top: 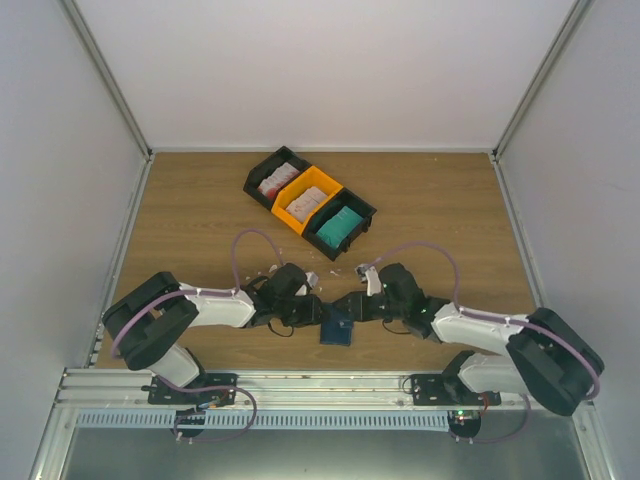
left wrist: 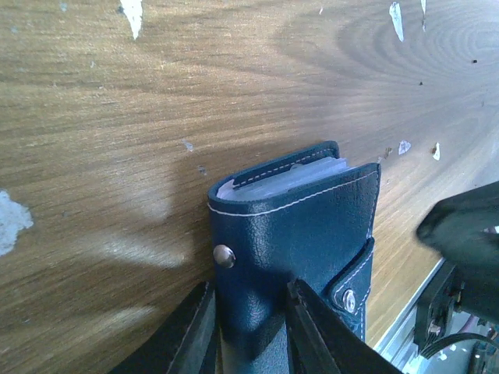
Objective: Put the credit cards into the card holder
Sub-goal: Close the card holder at the center of the board.
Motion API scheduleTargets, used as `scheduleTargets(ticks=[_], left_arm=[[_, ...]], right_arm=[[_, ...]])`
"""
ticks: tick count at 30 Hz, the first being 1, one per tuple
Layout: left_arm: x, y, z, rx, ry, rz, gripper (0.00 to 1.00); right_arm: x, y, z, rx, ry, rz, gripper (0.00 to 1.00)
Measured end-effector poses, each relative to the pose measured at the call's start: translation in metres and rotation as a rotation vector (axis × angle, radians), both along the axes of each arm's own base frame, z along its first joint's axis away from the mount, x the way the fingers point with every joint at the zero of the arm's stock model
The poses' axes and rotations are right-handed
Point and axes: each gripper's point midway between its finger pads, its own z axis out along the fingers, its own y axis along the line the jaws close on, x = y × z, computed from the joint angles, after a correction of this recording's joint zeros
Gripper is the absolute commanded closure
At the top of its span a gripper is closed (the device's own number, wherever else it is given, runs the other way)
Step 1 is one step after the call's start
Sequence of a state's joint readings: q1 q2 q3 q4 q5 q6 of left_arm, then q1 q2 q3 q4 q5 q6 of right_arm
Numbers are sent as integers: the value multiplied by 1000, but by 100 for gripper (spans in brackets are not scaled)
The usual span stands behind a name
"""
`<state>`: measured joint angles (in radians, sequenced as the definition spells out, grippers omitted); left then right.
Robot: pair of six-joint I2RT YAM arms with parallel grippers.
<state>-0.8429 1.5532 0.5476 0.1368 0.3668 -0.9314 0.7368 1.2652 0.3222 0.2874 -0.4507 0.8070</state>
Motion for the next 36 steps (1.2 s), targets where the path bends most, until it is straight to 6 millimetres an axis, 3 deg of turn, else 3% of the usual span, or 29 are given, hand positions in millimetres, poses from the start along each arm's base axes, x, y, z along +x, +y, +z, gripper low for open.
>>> scheduleTargets(ticks=[4, 10, 16, 27, 36], left_arm=[[1, 0, 0, 5, -4, 1, 73], [1, 0, 1, 6, -10, -1, 71], [1, 0, 1, 8, -12, 0, 74], [2, 3, -1, 22, -12, 9, 78], [4, 5, -2, 29, -12, 17, 82]], right_arm=[[11, -4, 14, -42, -55, -34, 51], [3, -29, -5, -179, -3, -74, 39], [-18, -35, -32, -201, 107, -40, 45], [-18, -20, -35, -117, 166, -32, 58], [-17, -17, -38, -105, 169, -22, 59]])
